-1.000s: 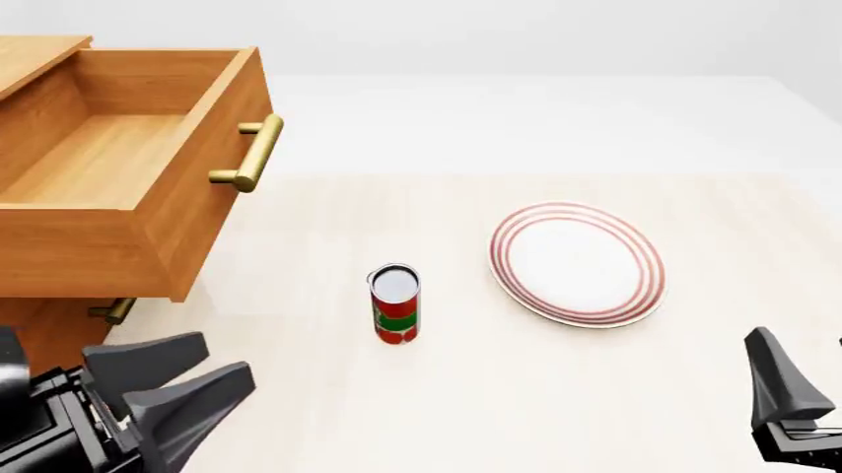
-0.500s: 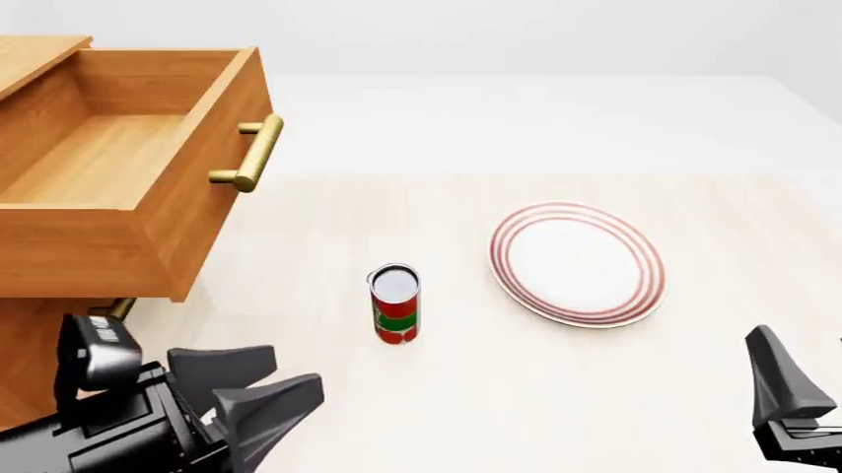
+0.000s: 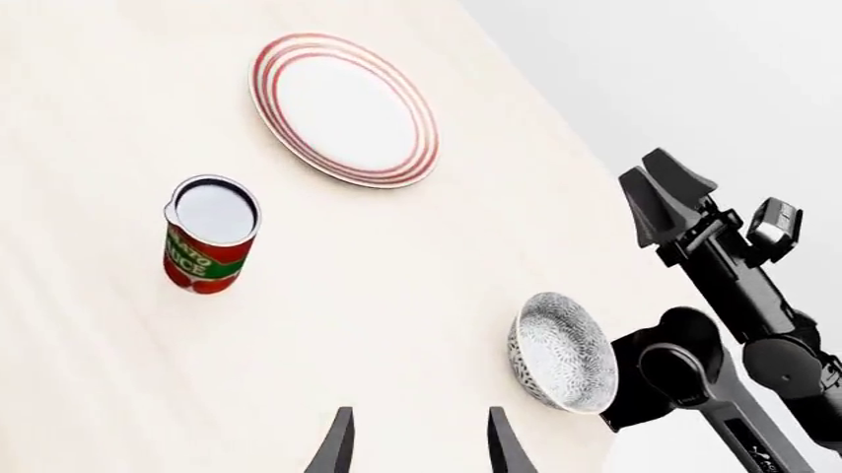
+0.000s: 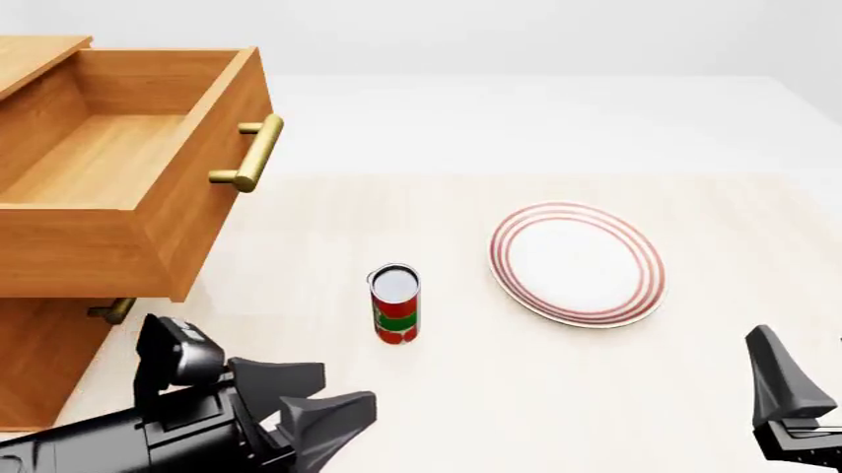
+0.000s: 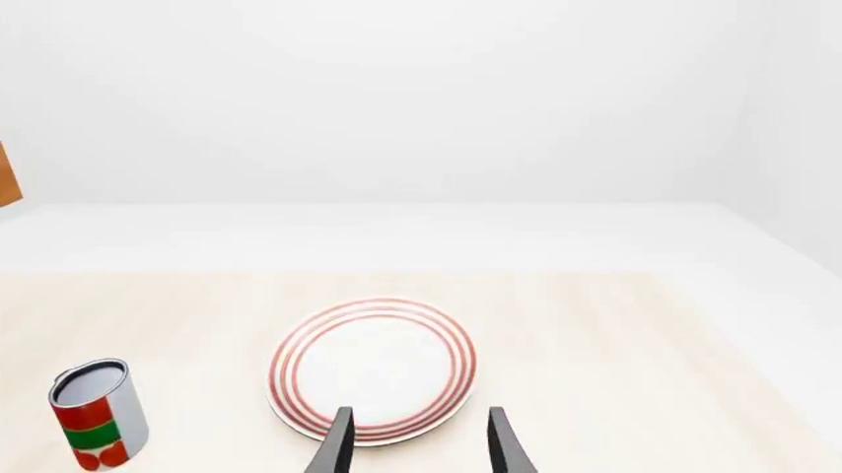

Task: Put the bowl in the top drawer of the cabinet.

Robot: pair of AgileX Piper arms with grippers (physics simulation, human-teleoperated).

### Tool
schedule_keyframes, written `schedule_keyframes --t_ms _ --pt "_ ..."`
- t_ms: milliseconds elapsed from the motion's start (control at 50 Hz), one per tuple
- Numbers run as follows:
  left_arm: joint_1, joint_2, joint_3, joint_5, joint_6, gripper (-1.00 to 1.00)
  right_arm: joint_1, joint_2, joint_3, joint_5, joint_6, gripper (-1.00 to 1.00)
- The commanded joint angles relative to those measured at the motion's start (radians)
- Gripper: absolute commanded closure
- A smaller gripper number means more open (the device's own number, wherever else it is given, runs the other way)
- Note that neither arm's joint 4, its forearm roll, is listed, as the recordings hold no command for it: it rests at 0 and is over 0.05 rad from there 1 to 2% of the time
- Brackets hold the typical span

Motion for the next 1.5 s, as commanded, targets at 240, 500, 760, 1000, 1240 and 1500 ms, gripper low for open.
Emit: schedule_keyframes --t_ms 240,500,760,1000,1240,1500 --pt "-0.052 0.105 -0.032 -0.041 -0.012 -1.00 0.000 0.000 0.000 0.000 0.000 -1.00" --pt "-0.083 0.168 -0.066 -0.065 -0.012 -1.00 0.000 0.000 0.000 0.000 0.000 -1.00" --pt "-0.138 0.256 -0.116 -0.097 -0.019 -1.00 0.000 0.000 0.000 0.000 0.000 -1.00" --pt "-0.183 0.322 -0.150 -0.113 -0.054 -1.00 0.000 0.000 0.000 0.000 0.000 -1.00" --pt "-0.230 0.394 -0.174 -0.148 -0.103 -1.00 0.000 0.000 0.000 0.000 0.000 -1.00" --pt "-0.250 0.438 -0.178 -0.173 -0.152 -1.00 0.000 0.000 0.000 0.000 0.000 -1.00"
